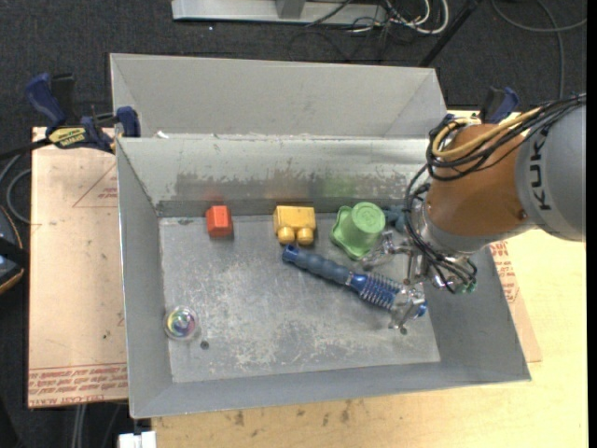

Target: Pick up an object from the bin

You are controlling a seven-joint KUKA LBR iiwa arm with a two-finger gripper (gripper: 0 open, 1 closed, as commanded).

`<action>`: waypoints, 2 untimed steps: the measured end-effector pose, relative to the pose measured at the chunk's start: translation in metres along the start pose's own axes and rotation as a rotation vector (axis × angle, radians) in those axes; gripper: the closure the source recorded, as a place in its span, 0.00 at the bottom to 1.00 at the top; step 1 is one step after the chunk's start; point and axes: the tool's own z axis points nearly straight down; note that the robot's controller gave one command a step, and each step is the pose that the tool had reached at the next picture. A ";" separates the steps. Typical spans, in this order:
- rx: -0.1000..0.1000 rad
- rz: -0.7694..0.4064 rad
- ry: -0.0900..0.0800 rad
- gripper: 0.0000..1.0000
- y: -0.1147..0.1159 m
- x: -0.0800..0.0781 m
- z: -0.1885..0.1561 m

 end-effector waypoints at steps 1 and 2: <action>-0.003 0.071 0.001 0.00 -0.014 -0.010 0.033; -0.001 0.070 0.001 0.00 -0.013 -0.012 0.030</action>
Offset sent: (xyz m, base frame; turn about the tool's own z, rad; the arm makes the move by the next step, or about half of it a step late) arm 0.0110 -0.0133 -0.0364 0.0736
